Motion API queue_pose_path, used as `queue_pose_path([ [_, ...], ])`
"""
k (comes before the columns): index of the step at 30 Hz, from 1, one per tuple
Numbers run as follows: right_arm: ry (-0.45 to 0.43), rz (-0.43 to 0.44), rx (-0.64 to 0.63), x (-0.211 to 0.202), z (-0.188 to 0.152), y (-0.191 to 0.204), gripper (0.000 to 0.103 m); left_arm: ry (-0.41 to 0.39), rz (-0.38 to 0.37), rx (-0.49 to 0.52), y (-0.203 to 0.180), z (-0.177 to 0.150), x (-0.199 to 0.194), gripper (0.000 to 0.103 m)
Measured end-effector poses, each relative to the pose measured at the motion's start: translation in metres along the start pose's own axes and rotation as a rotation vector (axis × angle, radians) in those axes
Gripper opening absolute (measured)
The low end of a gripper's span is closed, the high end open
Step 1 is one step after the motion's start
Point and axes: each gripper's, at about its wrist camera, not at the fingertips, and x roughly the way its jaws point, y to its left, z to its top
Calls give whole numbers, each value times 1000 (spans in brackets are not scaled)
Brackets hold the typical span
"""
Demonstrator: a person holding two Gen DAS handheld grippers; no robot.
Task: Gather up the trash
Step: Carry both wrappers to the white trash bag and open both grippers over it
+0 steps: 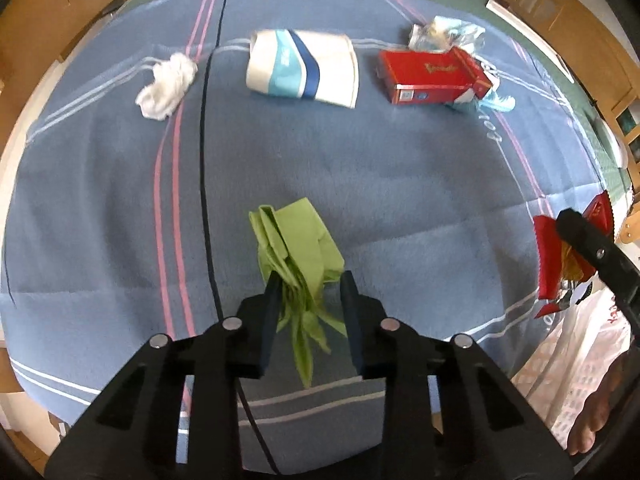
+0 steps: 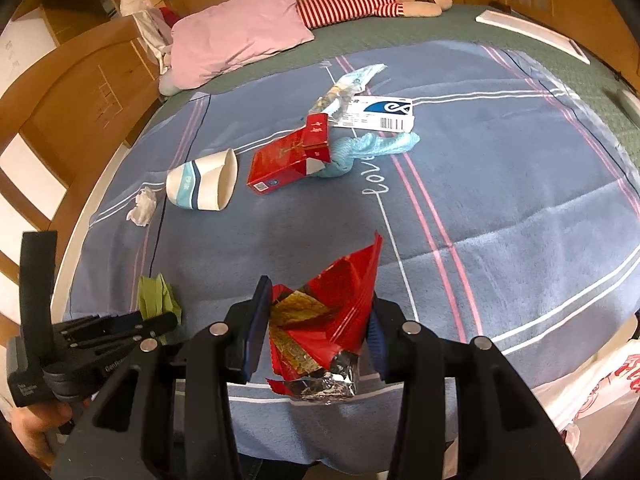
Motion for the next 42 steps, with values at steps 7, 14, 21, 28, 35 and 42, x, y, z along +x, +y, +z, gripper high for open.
queue_pose_path([
  [7, 10, 6, -5, 4, -3, 3, 43, -117, -7, 1, 1, 1, -23, 27],
  [14, -37, 31, -56, -11, 3, 10, 43, -214, -18, -29, 11, -3, -49, 26],
  [21, -24, 2, -48, -10, 1, -6, 43, -230, -3, -29, 8, -1, -51, 26],
  [28, 6, 17, -21, 0, -5, -11, 43, -226, 10, -29, 8, -2, -49, 26],
  [35, -75, 66, -50, -46, 10, -16, 43, -454, -39, -11, 4, -19, -103, 26],
  [42, -117, 22, -140, -124, -1, -66, 43, -529, -233, -54, -22, -62, -154, 26],
])
